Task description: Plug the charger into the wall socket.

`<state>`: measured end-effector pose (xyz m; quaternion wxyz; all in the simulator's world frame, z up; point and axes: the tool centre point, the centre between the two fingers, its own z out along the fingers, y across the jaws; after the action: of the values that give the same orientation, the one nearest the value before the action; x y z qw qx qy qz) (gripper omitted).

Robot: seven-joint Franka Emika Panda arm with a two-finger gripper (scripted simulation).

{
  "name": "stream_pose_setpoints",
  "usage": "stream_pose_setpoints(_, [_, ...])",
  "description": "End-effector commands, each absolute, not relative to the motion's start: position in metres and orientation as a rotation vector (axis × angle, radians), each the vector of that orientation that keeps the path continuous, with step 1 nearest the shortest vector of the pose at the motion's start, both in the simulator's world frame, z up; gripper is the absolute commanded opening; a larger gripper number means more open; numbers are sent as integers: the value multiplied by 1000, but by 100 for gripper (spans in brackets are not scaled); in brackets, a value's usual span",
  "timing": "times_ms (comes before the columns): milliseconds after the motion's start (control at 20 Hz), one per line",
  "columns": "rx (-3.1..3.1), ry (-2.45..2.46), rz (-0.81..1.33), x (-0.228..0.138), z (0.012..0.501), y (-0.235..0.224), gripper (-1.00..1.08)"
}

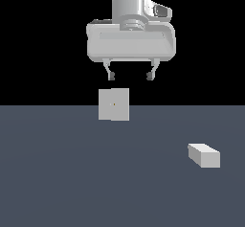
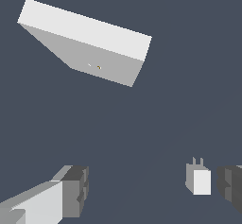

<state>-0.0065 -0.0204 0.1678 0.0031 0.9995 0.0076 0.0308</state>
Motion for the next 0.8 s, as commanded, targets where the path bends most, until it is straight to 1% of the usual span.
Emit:
stream_pose_setpoints(0, [3133, 18, 119, -14, 160, -30, 100])
stream_pose_setpoints(750, [3117, -25, 300, -66, 97, -106, 100])
